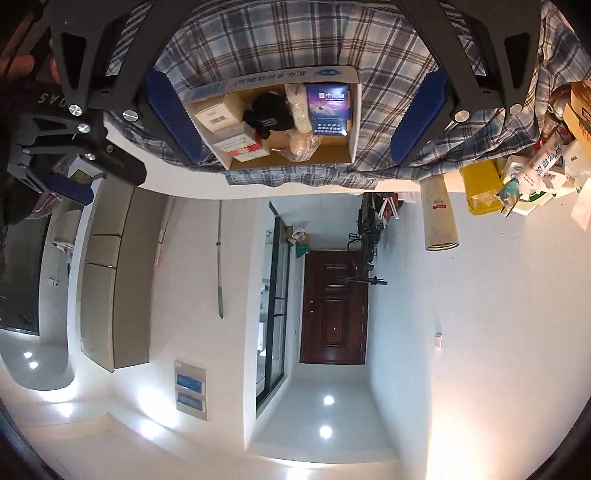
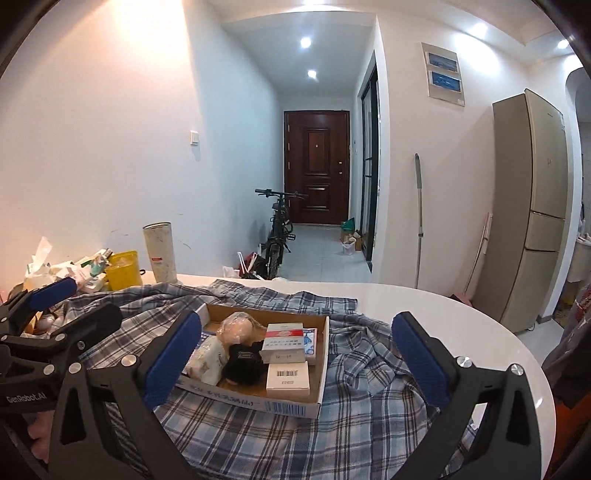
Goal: Organize objects
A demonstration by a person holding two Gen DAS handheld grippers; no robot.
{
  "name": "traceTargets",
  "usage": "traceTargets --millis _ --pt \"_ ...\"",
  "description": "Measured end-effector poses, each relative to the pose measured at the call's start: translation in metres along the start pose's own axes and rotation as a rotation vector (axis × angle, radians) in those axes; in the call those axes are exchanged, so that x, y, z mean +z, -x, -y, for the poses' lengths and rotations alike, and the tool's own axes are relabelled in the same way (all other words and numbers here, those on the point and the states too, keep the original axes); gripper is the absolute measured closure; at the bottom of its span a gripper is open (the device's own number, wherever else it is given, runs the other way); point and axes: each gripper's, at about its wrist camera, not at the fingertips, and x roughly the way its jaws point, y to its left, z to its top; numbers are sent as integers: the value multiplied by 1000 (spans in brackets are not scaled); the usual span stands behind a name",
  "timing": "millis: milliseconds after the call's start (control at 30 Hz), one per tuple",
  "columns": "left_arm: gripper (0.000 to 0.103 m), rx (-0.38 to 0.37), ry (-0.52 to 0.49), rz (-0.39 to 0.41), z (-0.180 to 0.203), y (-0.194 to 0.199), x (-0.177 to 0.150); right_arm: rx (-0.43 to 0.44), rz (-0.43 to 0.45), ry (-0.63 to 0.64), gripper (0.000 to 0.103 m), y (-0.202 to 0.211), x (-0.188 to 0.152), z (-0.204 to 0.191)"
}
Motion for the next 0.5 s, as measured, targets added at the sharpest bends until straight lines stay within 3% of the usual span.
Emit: traceTargets --millis 167,333,433,500 --pt "0 0 -13 88 6 19 4 11 24 -20 0 12 -1 5" --pt "0 43 -75 211 16 32 -16 17 129 -50 0 35 -13 13" --pt "0 96 -119 197 25 32 -30 -12 211 -53 0 47 -27 17" --pt "0 76 -118 174 26 31 -38 -31 241 -61 0 50 -36 20"
